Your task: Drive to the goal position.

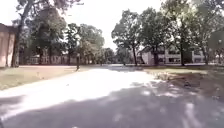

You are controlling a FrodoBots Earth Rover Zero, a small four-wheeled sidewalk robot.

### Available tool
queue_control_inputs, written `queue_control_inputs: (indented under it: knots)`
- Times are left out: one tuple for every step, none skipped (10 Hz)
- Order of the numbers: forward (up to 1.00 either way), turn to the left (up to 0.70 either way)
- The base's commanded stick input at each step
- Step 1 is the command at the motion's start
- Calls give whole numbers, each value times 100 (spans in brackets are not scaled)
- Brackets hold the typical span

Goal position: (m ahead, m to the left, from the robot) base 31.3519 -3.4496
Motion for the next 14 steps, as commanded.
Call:
queue_control_inputs:
  knots:
    - [85,-34]
    - [85,-34]
    - [85,-24]
    - [85,0]
    - [85,0]
    - [85,0]
    - [85,0]
    - [85,0]
    - [85,0]
    - [85,0]
    - [85,0]
    - [85,0]
    - [85,0]
    - [85,0]
